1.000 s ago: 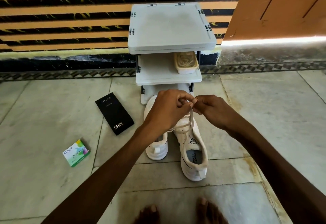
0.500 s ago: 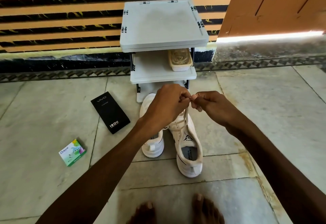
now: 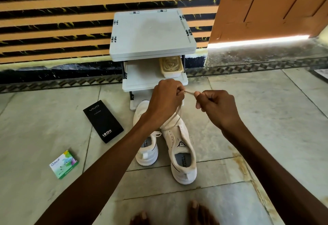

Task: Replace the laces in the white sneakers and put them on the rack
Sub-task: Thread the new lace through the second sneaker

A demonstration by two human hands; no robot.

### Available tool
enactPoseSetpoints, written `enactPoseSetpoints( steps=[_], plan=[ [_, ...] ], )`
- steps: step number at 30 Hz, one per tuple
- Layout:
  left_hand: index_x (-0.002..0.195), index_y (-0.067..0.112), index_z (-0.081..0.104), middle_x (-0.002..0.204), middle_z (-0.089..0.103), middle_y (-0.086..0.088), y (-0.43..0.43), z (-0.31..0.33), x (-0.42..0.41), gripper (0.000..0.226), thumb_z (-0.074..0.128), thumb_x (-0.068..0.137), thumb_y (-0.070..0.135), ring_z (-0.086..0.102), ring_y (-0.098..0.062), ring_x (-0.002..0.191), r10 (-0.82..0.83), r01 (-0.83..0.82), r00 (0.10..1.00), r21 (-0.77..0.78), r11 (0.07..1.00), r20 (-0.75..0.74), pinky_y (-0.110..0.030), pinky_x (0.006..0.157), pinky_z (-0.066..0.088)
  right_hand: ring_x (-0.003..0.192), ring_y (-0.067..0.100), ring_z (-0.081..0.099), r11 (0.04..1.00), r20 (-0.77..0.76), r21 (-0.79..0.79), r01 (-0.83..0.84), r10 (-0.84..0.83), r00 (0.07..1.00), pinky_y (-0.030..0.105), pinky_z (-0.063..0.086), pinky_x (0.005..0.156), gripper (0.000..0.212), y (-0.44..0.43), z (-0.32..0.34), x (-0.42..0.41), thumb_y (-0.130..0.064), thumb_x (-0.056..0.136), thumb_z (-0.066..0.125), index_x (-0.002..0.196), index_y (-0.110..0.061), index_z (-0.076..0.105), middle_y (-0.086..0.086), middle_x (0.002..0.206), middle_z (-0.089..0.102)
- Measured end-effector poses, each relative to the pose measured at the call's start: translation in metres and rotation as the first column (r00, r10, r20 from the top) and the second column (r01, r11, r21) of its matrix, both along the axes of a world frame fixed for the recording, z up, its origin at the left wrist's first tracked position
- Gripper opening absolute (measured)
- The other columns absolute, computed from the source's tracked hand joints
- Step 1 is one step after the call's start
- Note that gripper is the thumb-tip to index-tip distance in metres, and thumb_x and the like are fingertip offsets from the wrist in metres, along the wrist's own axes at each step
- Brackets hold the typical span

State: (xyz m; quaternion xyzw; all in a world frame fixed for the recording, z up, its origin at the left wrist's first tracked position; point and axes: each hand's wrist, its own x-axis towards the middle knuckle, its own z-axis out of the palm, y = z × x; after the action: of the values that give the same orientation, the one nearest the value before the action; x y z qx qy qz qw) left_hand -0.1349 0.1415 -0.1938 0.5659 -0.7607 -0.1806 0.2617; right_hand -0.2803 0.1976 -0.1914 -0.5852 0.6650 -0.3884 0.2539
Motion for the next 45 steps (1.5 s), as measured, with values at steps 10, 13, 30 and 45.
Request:
enactPoseSetpoints(
  steps=[10, 13, 30, 45],
  plan=[
    [0.098, 0.026, 0.062, 0.073, 0.060, 0.014, 0.008, 0.032, -0.031, 0.018, 0.068, 0.089, 0.011, 0.064, -0.008, 0.066, -0.147, 0.108, 0.890, -0.113, 0.988, -0.431, -0.016, 0.063, 0.054, 0.056, 0.020, 0.055, 0.865, 0.285, -0.285, 0.414, -0.336, 0.898, 0.029, 0.039, 0.055, 0.045, 0.014, 0.004, -0.021, -0.037, 0.101, 0.049, 0.067, -0.012, 0.066, 0.007, 0.059, 0.061],
    [0.096, 0.023, 0.064, 0.076, 0.064, 0.010, 0.009, 0.025, -0.034, 0.012, 0.068, 0.090, 0.014, 0.065, -0.006, 0.066, -0.171, 0.159, 0.900, -0.063, 0.985, -0.401, -0.015, 0.063, 0.054, 0.062, 0.014, 0.061, 0.949, 0.035, 0.042, 0.313, -0.315, 0.949, 0.029, 0.045, 0.064, 0.049, 0.016, -0.007, -0.031, -0.047, 0.098, 0.048, 0.066, -0.018, 0.070, -0.003, 0.062, 0.065],
    [0.086, 0.011, 0.072, 0.067, 0.070, -0.005, 0.018, -0.058, 0.011, 0.007, 0.077, 0.082, 0.013, 0.066, -0.008, 0.057, 0.017, 0.107, 0.924, 0.301, 0.948, -0.382, -0.020, 0.060, 0.054, 0.060, 0.017, 0.064, 0.941, 0.535, 0.259, -0.218, 0.048, 0.843, 0.025, 0.056, 0.058, 0.011, 0.007, -0.080, -0.003, -0.009, 0.084, 0.075, 0.092, -0.002, 0.071, 0.018, 0.076, 0.071],
    [0.091, 0.013, 0.070, 0.077, 0.070, -0.004, 0.017, -0.095, 0.043, 0.014, 0.070, 0.084, 0.001, 0.069, -0.011, 0.066, 0.103, 0.065, 0.936, 0.452, 0.889, -0.337, -0.023, 0.066, 0.056, 0.066, 0.019, 0.063, 0.864, 0.508, 0.435, -0.253, -0.003, 0.862, 0.029, 0.058, 0.060, 0.014, -0.013, -0.110, 0.024, -0.007, 0.087, 0.070, 0.096, 0.002, 0.069, 0.014, 0.080, 0.069]
  ],
)
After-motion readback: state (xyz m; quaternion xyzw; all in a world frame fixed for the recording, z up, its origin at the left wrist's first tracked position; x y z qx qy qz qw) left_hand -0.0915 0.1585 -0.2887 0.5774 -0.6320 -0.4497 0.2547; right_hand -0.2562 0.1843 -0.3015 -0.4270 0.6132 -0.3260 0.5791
